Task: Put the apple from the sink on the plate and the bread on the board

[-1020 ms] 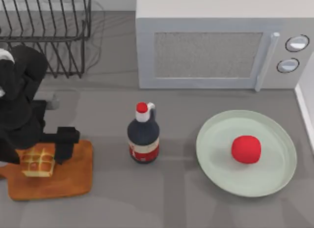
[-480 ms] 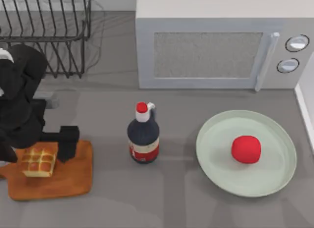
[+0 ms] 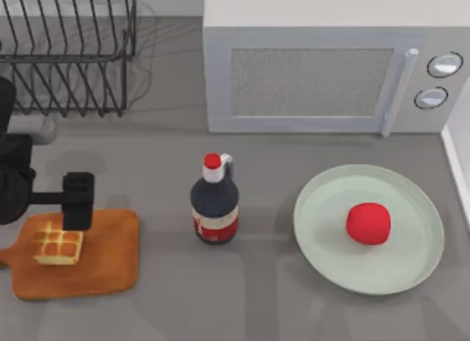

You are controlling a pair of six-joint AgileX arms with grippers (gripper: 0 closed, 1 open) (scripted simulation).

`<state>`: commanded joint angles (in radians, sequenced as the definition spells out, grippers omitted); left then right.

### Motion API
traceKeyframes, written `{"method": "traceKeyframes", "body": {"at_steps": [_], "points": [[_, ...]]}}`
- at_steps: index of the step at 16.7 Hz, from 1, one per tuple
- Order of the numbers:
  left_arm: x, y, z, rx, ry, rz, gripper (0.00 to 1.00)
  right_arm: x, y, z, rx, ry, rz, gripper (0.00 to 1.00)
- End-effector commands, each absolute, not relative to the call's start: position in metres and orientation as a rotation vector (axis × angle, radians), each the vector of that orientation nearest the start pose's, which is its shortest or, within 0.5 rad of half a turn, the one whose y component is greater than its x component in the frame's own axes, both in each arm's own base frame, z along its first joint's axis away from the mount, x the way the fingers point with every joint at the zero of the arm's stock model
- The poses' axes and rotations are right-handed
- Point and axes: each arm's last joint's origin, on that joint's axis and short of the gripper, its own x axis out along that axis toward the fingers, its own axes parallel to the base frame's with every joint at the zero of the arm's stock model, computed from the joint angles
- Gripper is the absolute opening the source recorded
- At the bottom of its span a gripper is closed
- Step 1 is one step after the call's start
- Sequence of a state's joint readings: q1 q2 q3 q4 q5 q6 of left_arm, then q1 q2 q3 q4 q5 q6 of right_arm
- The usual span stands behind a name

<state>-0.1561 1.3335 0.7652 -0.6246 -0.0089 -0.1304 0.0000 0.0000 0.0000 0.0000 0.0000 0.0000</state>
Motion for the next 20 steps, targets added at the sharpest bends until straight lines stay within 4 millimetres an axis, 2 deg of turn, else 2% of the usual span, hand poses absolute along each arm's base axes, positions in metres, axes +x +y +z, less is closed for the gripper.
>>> {"method": "traceKeyframes", "body": {"at_steps": [6,11,16,20], "points": [[0.172,-0.017,0.198,-0.041,0.766,-0.055,1.0,0.106,-0.001,0.16,0.0,0.0,0.0,1.0],[0.125,-0.007,0.188,-0.033,0.347,-0.037,1.0,0.106,-0.001,0.16,0.0,0.0,0.0,1.0],[0.107,-0.002,0.167,-0.008,0.06,-0.009,1.0,0.106,-0.001,0.16,0.0,0.0,0.0,1.0],[0.106,-0.001,0.16,0.0,0.0,0.0,1.0,0.106,-0.001,0.16,0.0,0.0,0.0,1.0]]}}
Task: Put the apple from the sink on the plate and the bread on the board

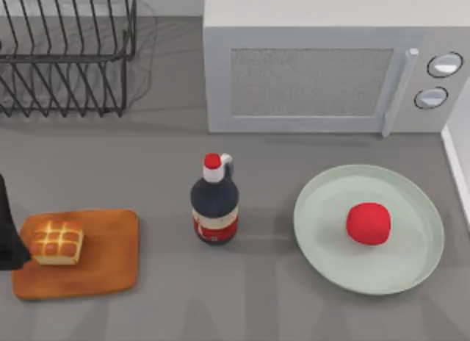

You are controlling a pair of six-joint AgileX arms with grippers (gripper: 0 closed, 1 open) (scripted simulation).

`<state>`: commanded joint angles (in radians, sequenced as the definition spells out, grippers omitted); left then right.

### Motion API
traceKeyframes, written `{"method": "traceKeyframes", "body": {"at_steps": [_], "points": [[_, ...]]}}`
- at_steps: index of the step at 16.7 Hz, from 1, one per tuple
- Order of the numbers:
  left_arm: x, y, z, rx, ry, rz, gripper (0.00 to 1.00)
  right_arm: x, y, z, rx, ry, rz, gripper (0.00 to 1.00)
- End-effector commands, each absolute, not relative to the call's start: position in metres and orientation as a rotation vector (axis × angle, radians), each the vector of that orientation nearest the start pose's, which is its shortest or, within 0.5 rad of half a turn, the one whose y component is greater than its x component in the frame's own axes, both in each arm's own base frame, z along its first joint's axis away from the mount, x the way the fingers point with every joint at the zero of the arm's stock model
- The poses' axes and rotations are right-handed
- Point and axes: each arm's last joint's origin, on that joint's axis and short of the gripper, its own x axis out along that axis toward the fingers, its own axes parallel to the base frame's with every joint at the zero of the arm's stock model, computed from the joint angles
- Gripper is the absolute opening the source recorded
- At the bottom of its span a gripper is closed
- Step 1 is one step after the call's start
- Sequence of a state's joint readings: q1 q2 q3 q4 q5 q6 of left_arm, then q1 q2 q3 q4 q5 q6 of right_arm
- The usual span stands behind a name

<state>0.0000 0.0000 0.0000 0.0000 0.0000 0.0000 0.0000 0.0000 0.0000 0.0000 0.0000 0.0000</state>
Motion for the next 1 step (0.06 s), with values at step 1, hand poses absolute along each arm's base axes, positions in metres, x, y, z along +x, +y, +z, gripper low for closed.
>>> {"method": "traceKeyframes", "body": {"at_steps": [1], "points": [[0.1057,-0.0012,0.16,0.0,0.0,0.0,1.0,0.1057,-0.0012,0.16,0.0,0.0,0.0,1.0]]}}
